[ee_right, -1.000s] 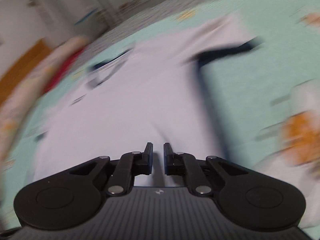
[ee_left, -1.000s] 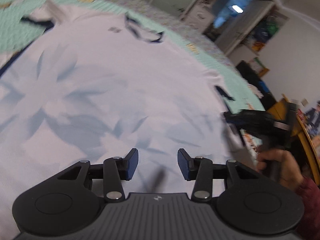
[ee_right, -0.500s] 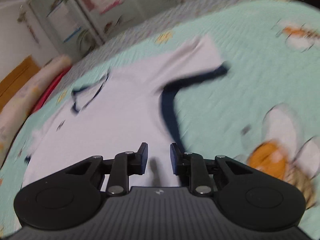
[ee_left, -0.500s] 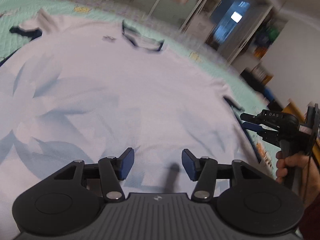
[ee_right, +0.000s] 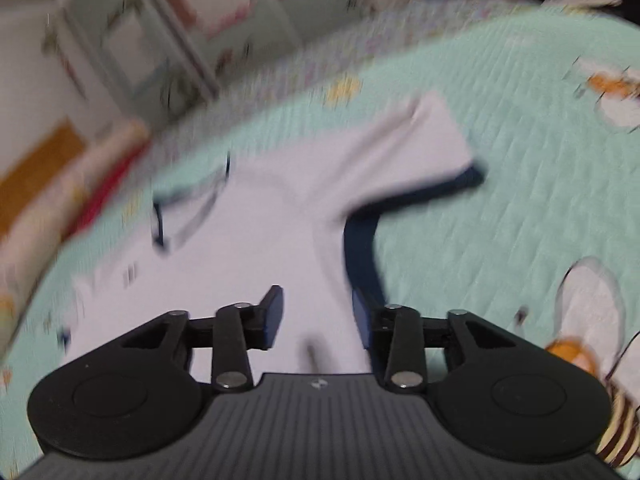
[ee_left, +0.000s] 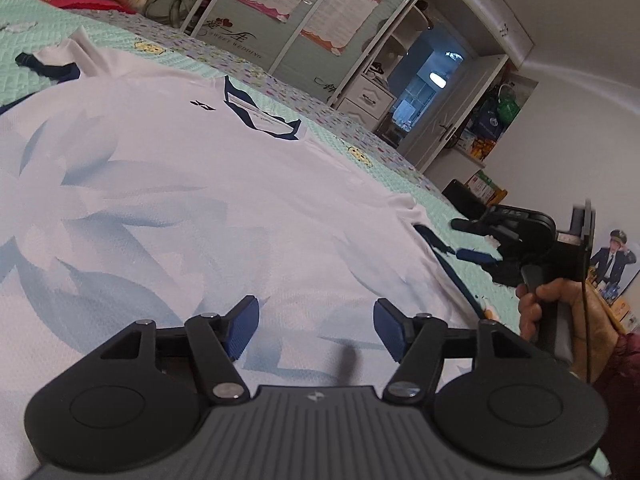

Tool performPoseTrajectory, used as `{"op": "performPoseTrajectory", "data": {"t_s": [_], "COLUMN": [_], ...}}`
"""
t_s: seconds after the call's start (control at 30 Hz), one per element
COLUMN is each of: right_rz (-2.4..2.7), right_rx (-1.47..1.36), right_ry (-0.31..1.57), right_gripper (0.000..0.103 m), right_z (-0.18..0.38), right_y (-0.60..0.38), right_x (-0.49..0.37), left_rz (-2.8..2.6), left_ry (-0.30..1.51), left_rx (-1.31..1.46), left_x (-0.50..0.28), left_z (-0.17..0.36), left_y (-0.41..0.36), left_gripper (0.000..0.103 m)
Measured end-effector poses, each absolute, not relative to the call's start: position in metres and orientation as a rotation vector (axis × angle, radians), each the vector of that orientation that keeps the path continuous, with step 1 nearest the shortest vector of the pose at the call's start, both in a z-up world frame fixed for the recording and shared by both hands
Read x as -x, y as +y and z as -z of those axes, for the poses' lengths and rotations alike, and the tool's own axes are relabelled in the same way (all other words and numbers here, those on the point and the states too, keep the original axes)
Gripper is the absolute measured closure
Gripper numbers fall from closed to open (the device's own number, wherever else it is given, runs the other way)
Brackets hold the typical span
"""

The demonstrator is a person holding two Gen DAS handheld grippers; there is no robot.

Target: Fold clothes

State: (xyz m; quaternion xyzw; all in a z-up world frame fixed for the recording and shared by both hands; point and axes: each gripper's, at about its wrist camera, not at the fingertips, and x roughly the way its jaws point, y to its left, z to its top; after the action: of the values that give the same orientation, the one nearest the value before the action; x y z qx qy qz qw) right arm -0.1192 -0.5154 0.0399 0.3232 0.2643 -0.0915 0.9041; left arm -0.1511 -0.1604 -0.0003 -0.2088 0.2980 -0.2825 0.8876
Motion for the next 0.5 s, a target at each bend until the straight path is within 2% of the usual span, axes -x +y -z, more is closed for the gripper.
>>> {"op": "performPoseTrajectory", "data": {"t_s": [0.17,0.5], "right_rz": [0.329,0.382], "right_rx": [-0.930,-1.163], "right_ry": [0.396,0.362], "right_gripper": [0.053,0.052], "right_z": [-0.025,0.017], "right_y": [-0.569,-0.626], "right_x": [0.130,0.080], "left_rz": [0.596,0.606], "left_ry": [0.618,0.617], "left_rx": [0.458,0.482], "left_x": [0.150,0.150], "left_z": [0.002,0.004], "left_y": [-0.157,-0.153], "left_gripper": [0.036,0.036]}}
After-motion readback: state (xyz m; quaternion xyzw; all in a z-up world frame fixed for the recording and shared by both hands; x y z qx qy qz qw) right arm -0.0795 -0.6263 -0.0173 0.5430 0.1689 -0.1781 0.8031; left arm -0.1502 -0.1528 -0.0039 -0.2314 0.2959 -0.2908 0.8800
